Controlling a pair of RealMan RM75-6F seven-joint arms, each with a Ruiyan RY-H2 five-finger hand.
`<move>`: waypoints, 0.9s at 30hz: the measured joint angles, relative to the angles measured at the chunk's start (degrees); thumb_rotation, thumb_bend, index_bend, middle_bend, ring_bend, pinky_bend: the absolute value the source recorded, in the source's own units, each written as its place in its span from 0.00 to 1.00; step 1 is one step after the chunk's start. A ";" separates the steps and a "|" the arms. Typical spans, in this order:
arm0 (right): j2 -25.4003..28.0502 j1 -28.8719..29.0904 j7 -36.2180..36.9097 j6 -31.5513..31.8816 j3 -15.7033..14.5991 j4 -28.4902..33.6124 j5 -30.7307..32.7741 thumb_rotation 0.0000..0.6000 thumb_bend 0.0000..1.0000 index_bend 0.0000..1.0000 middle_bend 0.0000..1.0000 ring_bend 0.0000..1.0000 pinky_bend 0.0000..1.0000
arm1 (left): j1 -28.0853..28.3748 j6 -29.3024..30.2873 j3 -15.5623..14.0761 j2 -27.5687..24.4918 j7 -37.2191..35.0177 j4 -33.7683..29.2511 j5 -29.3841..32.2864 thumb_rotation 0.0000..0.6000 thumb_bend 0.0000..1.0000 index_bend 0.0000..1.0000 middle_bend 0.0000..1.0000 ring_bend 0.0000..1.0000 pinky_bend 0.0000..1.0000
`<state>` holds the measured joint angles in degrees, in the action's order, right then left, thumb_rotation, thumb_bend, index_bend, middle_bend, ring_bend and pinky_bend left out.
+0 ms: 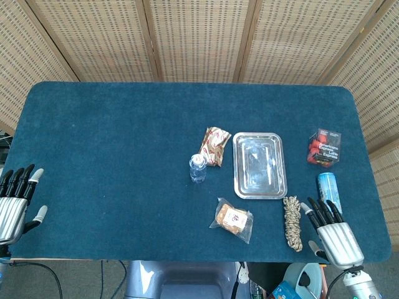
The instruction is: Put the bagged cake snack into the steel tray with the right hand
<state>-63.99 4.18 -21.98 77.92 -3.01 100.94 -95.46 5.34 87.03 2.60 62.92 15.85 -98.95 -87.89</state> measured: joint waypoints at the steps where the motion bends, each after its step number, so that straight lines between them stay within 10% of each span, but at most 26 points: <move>1: -0.03 0.31 -0.73 -0.73 -0.12 0.31 -0.05 1.00 0.30 0.01 0.00 0.00 0.00 | -0.01 -0.03 0.05 0.03 0.15 -0.17 0.22 0.97 0.36 0.00 0.00 0.00 0.00; 27: -1.78 9.81 -14.31 -16.23 -0.89 9.89 -2.00 1.00 0.30 0.01 0.00 0.00 0.00 | -1.42 1.18 -0.14 0.38 2.52 -2.57 1.94 0.97 0.36 0.00 0.00 0.00 0.00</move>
<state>-65.77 13.99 -36.29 61.69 -3.90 110.82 -97.46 3.92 88.21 2.46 63.30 18.37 -101.51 -85.95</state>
